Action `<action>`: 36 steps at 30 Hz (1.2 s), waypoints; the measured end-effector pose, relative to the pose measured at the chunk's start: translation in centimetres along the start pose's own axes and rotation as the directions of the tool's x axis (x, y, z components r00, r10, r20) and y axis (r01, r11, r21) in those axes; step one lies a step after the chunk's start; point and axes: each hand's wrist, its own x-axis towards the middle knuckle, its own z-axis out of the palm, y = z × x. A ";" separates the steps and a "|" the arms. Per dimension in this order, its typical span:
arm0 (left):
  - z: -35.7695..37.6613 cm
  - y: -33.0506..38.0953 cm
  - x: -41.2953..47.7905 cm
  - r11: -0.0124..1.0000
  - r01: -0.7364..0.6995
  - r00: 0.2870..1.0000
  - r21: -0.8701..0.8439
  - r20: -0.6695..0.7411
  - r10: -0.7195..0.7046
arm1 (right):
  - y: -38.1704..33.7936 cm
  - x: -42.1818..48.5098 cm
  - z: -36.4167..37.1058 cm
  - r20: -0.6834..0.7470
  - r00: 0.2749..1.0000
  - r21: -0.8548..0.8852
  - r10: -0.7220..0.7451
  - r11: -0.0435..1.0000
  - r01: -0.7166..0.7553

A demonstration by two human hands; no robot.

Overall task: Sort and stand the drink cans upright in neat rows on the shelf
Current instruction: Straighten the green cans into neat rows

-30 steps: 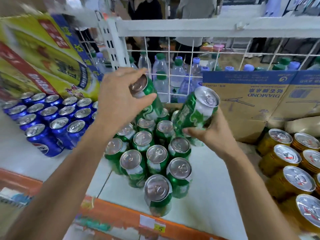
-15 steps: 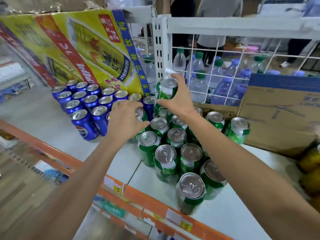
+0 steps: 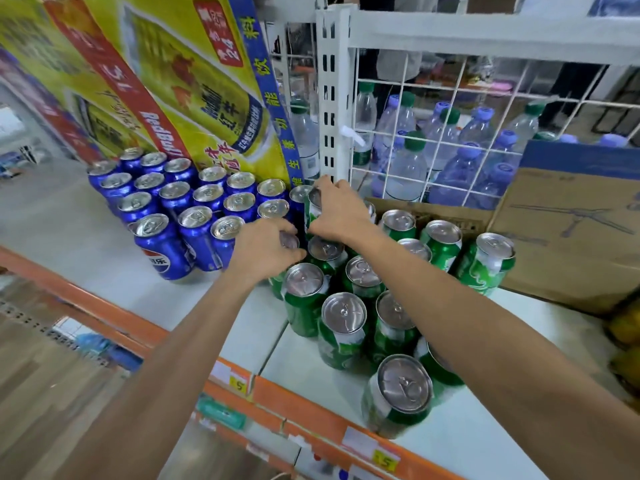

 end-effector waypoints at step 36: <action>10.2 20.5 5.2 0.696 -0.691 0.714 0.196 0.340 0.613 | 22.5 -14.4 -0.3 -0.307 0.765 0.559 0.566 0.758 -0.336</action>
